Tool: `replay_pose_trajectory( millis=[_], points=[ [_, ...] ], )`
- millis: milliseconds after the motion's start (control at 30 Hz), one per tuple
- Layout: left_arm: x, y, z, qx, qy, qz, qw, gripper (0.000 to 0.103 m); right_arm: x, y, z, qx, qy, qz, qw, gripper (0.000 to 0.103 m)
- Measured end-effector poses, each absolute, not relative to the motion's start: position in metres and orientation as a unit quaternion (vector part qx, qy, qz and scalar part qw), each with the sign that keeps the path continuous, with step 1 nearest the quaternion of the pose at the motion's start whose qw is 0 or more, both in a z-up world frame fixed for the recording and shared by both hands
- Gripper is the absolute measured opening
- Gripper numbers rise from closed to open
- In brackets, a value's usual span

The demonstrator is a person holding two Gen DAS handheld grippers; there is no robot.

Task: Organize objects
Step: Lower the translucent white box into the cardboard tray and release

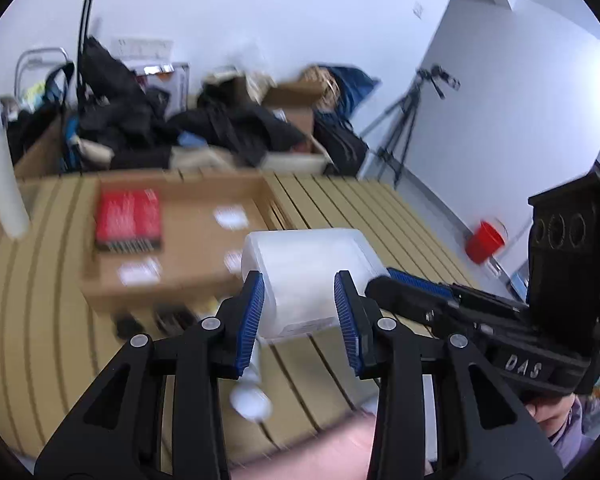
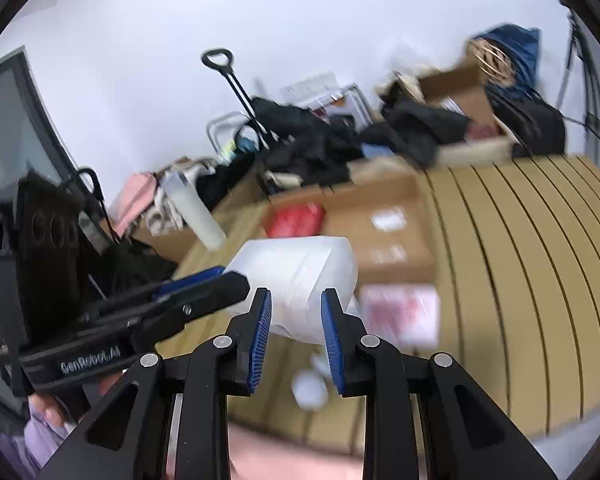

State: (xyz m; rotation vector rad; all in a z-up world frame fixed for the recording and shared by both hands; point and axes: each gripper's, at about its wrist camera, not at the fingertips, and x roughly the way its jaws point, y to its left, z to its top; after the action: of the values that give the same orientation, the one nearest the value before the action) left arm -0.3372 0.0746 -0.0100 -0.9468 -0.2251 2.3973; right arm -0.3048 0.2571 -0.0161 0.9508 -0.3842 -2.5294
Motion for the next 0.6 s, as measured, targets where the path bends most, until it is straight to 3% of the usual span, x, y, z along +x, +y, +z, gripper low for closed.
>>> replay_pose_trajectory(
  millis=[233, 400, 600],
  points=[
    [-0.424, 0.019, -0.013, -0.374, -0.101, 0.894, 0.226, 0.033, -0.416, 0.197, -0.009, 0.357, -0.131, -0.895, 0.233, 0.026],
    [-0.482, -0.01, -0.073, -0.448, -0.125, 0.868, 0.174, 0.032, -0.477, 0.155, -0.059, 0.403, -0.121, -0.878, 0.229, 0.026],
    [-0.493, -0.028, -0.141, -0.507, -0.113, 0.846, 0.118, 0.029, -0.508, 0.117, -0.139, 0.478, -0.097, -0.841, 0.232, 0.025]
  ],
)
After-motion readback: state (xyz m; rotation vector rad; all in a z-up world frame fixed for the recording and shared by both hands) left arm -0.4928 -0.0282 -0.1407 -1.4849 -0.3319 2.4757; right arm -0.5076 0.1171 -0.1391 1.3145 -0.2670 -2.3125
